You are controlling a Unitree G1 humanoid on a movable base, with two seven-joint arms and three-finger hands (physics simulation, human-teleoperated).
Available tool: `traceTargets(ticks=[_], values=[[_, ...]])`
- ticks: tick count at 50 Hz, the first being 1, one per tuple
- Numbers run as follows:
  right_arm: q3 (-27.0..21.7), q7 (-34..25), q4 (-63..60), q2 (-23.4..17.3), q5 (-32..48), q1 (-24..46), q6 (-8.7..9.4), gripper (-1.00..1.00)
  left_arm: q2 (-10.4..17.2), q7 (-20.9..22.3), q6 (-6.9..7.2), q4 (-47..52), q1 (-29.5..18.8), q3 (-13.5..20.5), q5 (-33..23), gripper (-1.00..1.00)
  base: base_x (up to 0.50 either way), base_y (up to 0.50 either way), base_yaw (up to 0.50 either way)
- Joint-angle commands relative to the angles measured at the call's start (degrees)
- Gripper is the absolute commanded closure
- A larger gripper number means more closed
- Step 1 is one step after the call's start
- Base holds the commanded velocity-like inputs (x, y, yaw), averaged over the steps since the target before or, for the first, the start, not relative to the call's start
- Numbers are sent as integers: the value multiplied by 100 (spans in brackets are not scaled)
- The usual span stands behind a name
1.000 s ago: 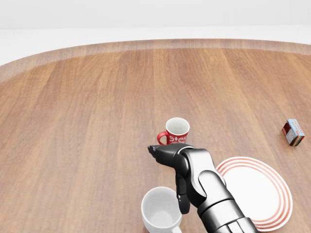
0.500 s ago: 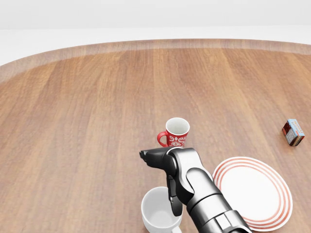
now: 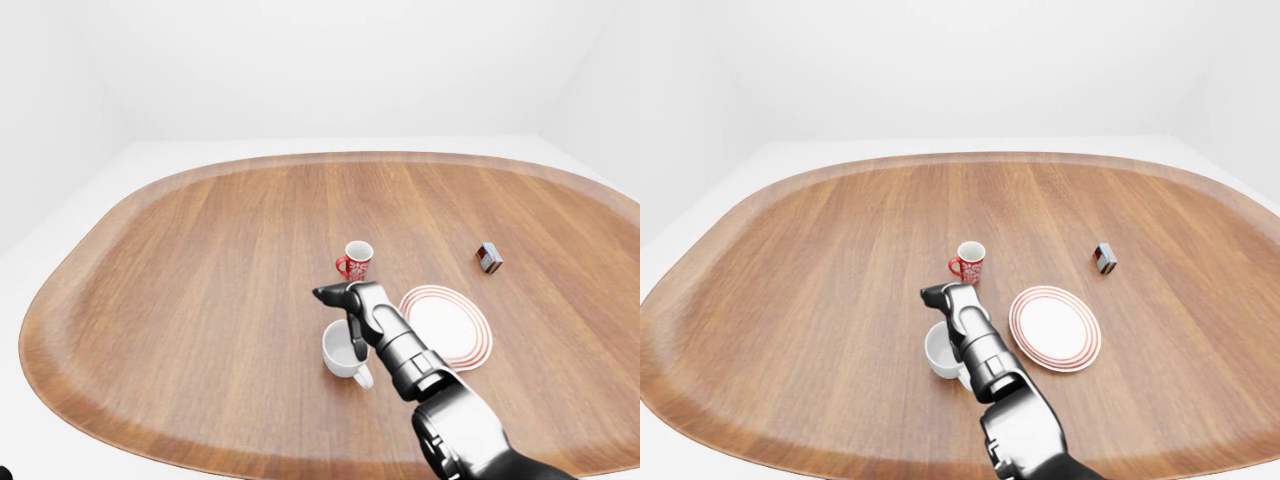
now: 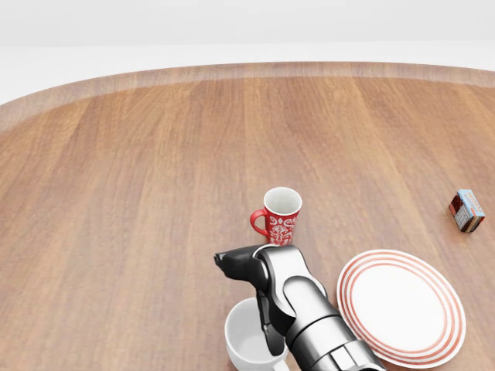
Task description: Put the white mug on the plate.
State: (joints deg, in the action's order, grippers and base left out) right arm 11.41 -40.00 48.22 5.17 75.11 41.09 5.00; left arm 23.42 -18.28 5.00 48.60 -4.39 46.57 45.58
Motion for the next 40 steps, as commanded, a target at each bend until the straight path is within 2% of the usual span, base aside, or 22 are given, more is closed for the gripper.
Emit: traceTargets(ticks=[1, 13, 22, 40], values=[[49, 0, 115, 87, 77, -93, 0, -100, -7, 6, 0, -1, 5, -3, -8, -100, 0, 0, 0], [79, 0, 452, 164, 4, -148, 0, -100, -10, 22, 0, -12, 2, 3, -15, -100, 0, 0, 0], [9, 0, 1326, 206, -267, 113, 0, -100, -1, 9, 0, -1, 7, 15, 13, -100, 0, 0, 0], [24, 0, 1887, 201, -566, 247, 0, -100, -10, 5, 0, -5, 10, 1, 10, -100, 0, 0, 0]])
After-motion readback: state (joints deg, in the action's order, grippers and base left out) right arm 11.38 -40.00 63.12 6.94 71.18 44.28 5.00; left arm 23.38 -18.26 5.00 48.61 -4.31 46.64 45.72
